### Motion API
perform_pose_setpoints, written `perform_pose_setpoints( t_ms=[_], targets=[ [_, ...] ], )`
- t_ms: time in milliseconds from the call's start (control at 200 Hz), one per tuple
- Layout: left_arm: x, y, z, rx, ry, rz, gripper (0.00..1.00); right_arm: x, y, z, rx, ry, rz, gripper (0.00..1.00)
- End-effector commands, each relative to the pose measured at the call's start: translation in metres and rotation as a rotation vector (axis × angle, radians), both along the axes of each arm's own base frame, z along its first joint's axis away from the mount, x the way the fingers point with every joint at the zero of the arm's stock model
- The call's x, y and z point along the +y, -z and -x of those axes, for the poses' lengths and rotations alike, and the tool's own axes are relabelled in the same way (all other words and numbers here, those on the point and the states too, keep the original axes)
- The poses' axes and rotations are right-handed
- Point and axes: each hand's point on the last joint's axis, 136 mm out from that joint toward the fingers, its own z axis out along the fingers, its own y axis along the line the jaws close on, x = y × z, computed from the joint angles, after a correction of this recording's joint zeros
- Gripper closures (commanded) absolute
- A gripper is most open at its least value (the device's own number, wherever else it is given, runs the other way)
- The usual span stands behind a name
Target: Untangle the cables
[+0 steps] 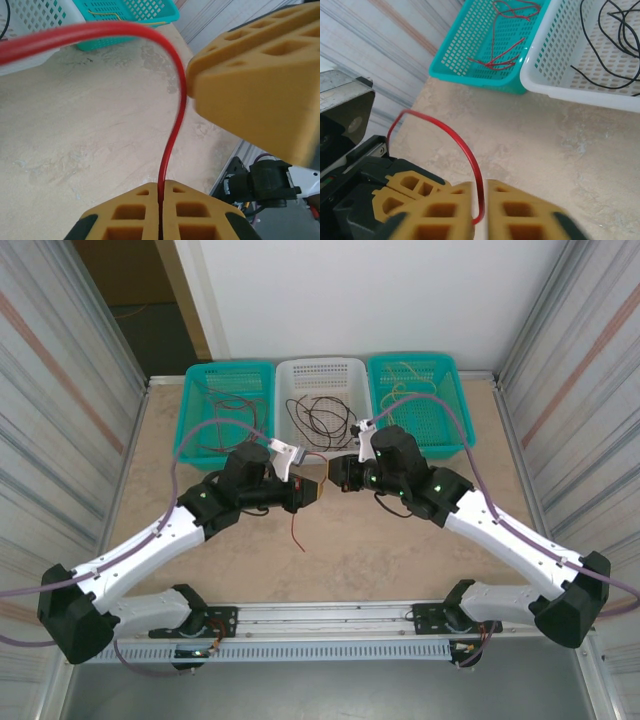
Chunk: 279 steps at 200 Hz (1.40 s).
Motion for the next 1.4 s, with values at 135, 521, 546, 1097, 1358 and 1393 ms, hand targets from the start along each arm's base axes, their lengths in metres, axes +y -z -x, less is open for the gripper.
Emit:
perform_pose_setpoints(
  t_ms=[135,521,546,1097,1358,1393],
  targets=[
    [0.005,-0.025,0.028,-0.156,0.166,-0.020,1.00,-0.011,-0.019,0.010,0.133,-0.274,0.037,0.34],
    [0.001,-0.029,0.064,-0.153,0.402,-0.049,1.00,0.025,-0.016,0.041,0.266,-0.571,-0.067,0.47],
    [0.001,-0.028,0.065,-0.149,0.408,-0.054,1.00,0.027,-0.015,0.042,0.266,-0.577,-0.069,0.47],
    [-0.005,-0.024,0.072,-0.148,0.453,-0.084,1.00,0.037,0.001,0.027,0.330,-0.578,-0.117,0.66],
    [-0.004,-0.023,0.071,-0.152,0.446,-0.089,1.00,0.045,0.006,0.033,0.341,-0.607,-0.117,0.79],
    [-0.004,-0.022,0.071,-0.152,0.443,-0.092,1.00,0.045,0.005,0.032,0.333,-0.603,-0.117,0.84]
  ],
)
